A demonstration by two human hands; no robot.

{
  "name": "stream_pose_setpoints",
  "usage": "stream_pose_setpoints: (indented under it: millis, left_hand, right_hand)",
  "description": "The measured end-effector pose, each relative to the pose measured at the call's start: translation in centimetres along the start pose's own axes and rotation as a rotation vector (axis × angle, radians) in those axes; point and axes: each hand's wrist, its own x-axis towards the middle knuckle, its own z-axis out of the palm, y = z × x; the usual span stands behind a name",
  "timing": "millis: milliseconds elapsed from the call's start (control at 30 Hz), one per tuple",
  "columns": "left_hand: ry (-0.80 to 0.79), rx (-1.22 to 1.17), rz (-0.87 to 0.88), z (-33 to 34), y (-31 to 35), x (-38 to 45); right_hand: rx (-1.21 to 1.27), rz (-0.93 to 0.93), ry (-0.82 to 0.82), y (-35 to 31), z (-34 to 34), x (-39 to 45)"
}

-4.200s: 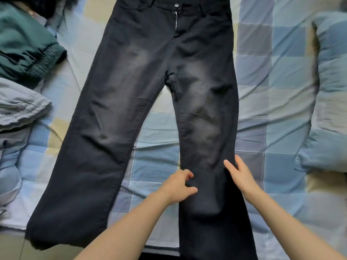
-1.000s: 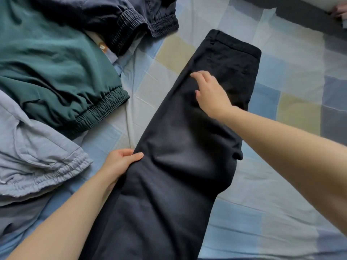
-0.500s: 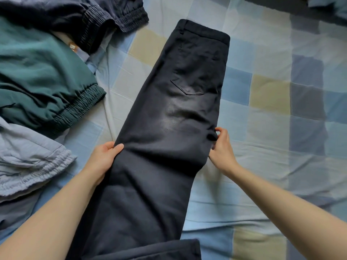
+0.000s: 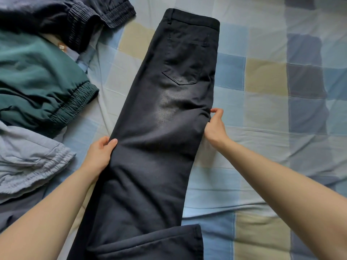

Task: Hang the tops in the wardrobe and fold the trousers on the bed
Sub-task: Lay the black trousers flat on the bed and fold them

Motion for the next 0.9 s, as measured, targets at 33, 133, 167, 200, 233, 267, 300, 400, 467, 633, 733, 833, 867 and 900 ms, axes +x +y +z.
stream_pose_setpoints:
  millis: [33,133,167,200,233,267,300,400,467,633,733,833,867,900]
  left_hand:
    - [0.009,0.005,0.004,0.0,0.0,0.0]
    - [0.037,0.038,0.013,0.0,-0.1,0.2]
    - [0.056,0.055,0.012,-0.1,-0.1,0.3]
    - [0.081,0.072,0.013,-0.3,-0.1,0.4]
    - [0.102,0.088,0.018,-0.4,-0.1,0.4]
    - [0.115,0.103,0.022,-0.5,-0.1,0.4]
    - [0.121,0.115,0.023,-0.5,-0.1,0.4]
    - [0.125,0.123,-0.001,-0.5,0.1,-0.1]
    - [0.093,0.054,-0.027,-0.6,0.1,-1.1]
    - [-0.058,-0.034,-0.161,-1.8,-0.8,-4.4]
    - [-0.161,-0.024,-0.243,-2.8,-1.5,-6.9]
    - [-0.254,-0.052,-0.303,-3.4,-2.6,-9.6]
    - [-0.27,-0.027,-0.31,-3.4,-2.9,-10.5]
    - [-0.279,0.026,-0.307,-3.5,-3.1,-11.4]
  right_hand:
    - [-0.01,0.043,0.03,-0.4,0.0,0.3]
    - [-0.188,0.008,0.104,-0.3,-1.0,0.9]
    - [-0.302,-0.071,0.128,0.2,-1.7,0.9]
    - [-0.432,-0.172,0.133,1.0,-2.4,0.8]
    - [-0.576,-0.284,0.114,1.9,-3.2,0.6]
    - [-0.727,-0.38,0.07,2.9,-4.0,0.4]
    - [-0.856,-0.443,0.017,4.0,-4.7,0.3]
    - [-0.932,-0.425,-0.037,5.9,-5.3,-0.5]
    - [-0.854,-0.353,0.033,6.0,-4.9,-1.1]
    - [-0.848,-0.796,0.226,3.8,-3.0,-3.0]
    - [-0.462,-0.496,0.17,2.5,-1.2,-4.3]
    - [0.159,0.054,-0.051,1.4,0.8,-6.4]
    - [0.251,0.119,-0.146,1.3,1.5,-7.0]
    - [0.317,0.16,-0.236,1.0,2.0,-7.8]
